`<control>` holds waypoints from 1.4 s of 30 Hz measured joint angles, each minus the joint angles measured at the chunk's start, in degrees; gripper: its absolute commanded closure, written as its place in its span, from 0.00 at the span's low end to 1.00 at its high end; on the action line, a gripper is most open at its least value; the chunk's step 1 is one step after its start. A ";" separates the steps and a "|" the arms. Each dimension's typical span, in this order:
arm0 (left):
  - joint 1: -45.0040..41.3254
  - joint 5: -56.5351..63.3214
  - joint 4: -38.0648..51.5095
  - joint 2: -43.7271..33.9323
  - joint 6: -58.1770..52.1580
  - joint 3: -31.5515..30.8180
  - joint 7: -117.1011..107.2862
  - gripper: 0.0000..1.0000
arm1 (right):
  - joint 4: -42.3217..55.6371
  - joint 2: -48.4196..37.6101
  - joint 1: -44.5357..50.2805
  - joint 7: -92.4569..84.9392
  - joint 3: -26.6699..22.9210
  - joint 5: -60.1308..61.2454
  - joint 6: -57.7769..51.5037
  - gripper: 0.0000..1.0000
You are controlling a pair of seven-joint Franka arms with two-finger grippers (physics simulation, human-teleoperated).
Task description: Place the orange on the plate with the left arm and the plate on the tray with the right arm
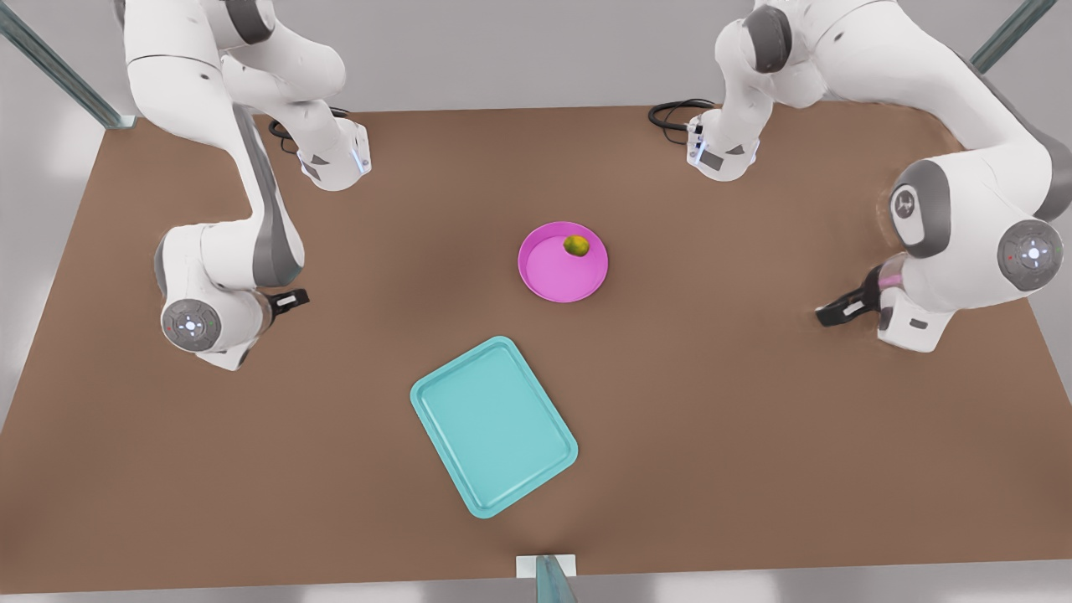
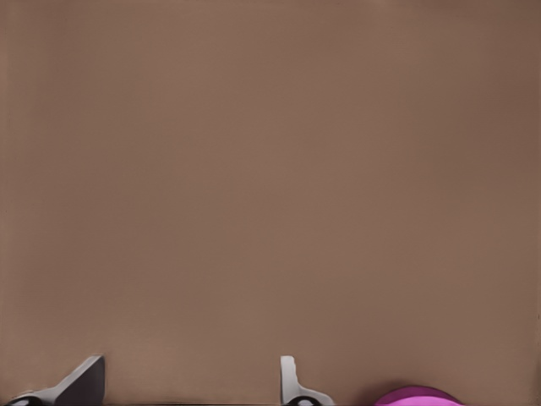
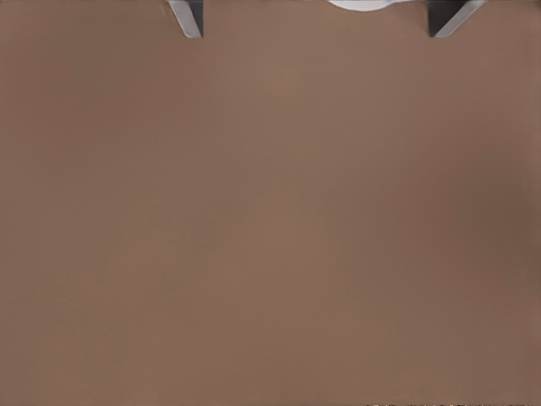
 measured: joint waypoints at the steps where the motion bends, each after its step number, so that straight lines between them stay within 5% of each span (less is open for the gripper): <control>1: 17.19 4.49 0.14 -3.13 0.14 -23.23 0.94 0.00 | -1.07 0.91 1.29 0.46 0.12 2.35 2.72 0.00; 2: 26.89 9.18 -3.47 -7.04 1.57 -39.41 1.50 0.00 | -1.65 1.98 2.55 0.91 0.19 4.73 5.18 0.00; 4: 27.65 14.23 -13.32 -13.32 6.43 -45.04 2.56 0.00 | -2.20 4.53 5.97 1.72 0.31 8.91 9.70 0.00; 11: 27.43 18.94 -13.75 -13.29 13.23 -44.62 5.57 0.00 | -5.88 6.78 11.92 4.45 1.17 20.42 20.15 0.00; 17: 27.38 19.14 -10.92 -13.84 13.43 -44.12 7.41 0.00 | -17.52 4.52 13.24 6.59 9.97 24.16 34.68 0.00; 26: 27.49 18.35 -8.18 -12.24 11.69 -43.95 9.04 0.00 | -11.44 12.38 21.71 8.86 13.04 29.07 48.52 0.00; 42: 27.39 17.62 -6.95 -10.87 9.30 -43.73 10.32 0.00 | -13.48 15.06 25.24 10.99 14.38 30.17 54.48 0.00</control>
